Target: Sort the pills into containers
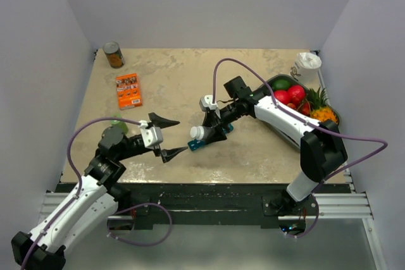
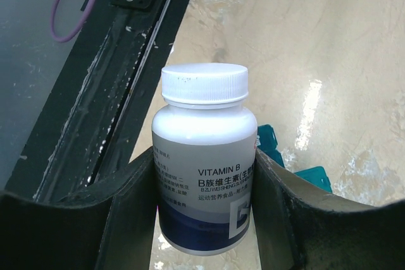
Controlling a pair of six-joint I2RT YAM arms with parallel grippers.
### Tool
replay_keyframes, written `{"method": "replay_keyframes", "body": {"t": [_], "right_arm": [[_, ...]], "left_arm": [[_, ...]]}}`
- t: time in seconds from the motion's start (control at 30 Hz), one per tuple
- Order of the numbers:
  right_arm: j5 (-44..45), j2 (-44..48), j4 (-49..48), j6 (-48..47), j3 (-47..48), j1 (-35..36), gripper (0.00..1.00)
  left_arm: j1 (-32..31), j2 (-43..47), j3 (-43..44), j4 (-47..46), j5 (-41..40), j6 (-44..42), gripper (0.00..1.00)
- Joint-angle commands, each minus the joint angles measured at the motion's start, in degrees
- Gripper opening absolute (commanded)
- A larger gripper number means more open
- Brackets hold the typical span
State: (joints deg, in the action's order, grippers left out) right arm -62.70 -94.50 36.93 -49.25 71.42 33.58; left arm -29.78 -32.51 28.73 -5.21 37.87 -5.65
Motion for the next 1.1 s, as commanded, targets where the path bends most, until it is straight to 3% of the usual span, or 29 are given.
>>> {"method": "replay_keyframes", "body": {"t": [0.0,0.17,0.3,0.6,0.8,0.83,0.9,0.93,0.97,1.07], "right_arm": [[-4.8,1.4,3.8,-6.6,1.4,-0.1,0.0],[-5.7,1.1,4.4,-8.1,1.1,0.0,0.0],[-5.7,0.9,5.0,-8.9,1.1,0.2,0.0],[-5.5,0.6,4.9,-8.8,1.1,0.3,0.0],[-5.2,0.5,4.8,-8.8,1.1,0.3,0.0],[-5.2,0.6,4.8,-8.7,1.1,0.4,0.0],[-5.1,0.6,4.6,-8.6,1.1,0.3,0.0],[-5.0,0.6,4.6,-8.3,1.1,0.4,0.0],[-4.5,0.5,4.0,-8.1,1.1,0.4,0.0],[-3.1,0.6,1.3,-4.9,0.7,0.3,0.0]], "left_arm": [[-0.1,-3.6,-3.2,-6.7,7.6,-14.1,0.89],[-0.2,-11.8,0.9,-5.9,10.1,-17.9,0.87],[-0.3,-14.6,0.6,-12.2,12.2,-16.0,0.85],[-2.6,-19.7,1.6,-15.4,11.0,-13.5,0.77],[-3.6,-22.6,3.5,-13.2,9.7,-13.2,0.52],[-3.7,-22.8,3.5,-13.2,9.2,-12.5,0.38],[-3.8,-22.8,3.6,-13.0,7.8,-11.8,0.26],[-3.8,-22.7,3.7,-12.9,7.0,-10.4,0.08],[-3.8,-22.7,3.9,-12.1,5.9,-9.3,0.0],[-3.9,-22.4,5.5,-8.3,1.8,-1.8,0.0]]}}
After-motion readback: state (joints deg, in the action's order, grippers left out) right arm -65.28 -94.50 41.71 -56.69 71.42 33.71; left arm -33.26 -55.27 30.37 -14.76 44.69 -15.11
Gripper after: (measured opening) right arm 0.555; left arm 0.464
